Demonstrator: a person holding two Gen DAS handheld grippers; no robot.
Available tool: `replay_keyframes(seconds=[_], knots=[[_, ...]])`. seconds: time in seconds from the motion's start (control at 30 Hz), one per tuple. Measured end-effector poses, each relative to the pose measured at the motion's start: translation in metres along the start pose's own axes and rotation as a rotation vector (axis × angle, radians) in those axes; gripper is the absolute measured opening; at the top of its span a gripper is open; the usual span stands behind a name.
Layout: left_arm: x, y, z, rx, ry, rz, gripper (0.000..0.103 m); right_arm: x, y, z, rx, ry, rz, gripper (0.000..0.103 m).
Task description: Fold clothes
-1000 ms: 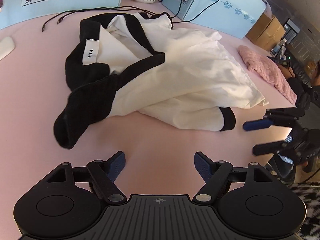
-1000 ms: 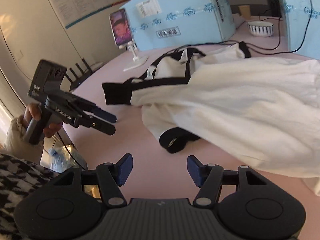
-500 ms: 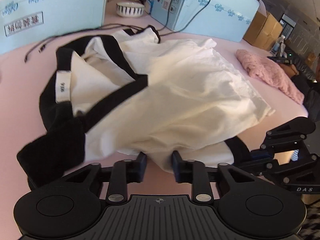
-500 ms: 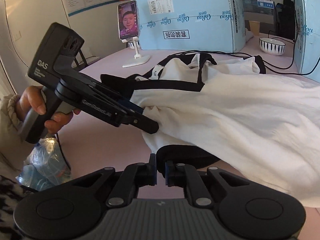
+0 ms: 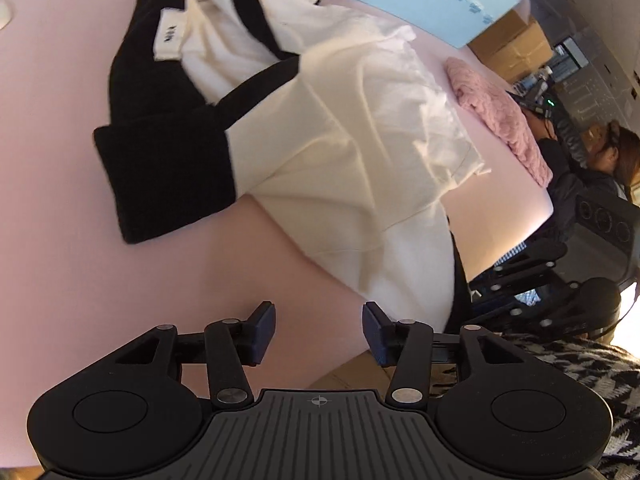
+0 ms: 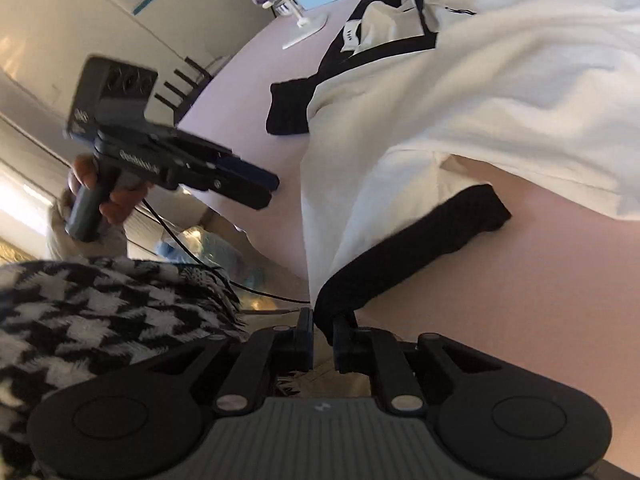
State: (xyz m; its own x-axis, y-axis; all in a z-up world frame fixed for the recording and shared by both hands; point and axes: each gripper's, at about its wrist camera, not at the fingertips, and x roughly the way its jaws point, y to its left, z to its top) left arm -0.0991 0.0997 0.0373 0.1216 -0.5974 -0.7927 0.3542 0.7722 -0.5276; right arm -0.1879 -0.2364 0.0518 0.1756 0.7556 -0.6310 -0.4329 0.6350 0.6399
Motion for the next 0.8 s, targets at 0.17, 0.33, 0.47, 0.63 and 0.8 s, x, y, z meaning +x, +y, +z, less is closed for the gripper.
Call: replay_keyframes(seconds=[0.17,0.33,0.47,0.63,0.8], knots=[[-0.027,0.025,-0.003,-0.100,-0.203,0.233,0.067,-0.078,-0.024,-0.013,0.079,-0.363,-0.462,0.069],[-0.024,0.038,0.012,-0.117,-0.269,0.240,0.076,-0.092,-0.090,-0.021,0.361,-0.443,-0.587,0.069],[-0.008,0.034,0.029,-0.109,-0.330,0.171,0.069,-0.086,-0.115,-0.018,0.425,-0.531,-0.464,0.010],[0.000,0.029,0.038,-0.086,-0.369,0.185,0.016,-0.067,-0.110,-0.004,0.377,-0.524,-0.491,0.002],[-0.041,0.034,0.022,-0.116,-0.447,0.186,0.015,-0.111,-0.086,-0.017,0.337,-0.648,-0.508,0.002]])
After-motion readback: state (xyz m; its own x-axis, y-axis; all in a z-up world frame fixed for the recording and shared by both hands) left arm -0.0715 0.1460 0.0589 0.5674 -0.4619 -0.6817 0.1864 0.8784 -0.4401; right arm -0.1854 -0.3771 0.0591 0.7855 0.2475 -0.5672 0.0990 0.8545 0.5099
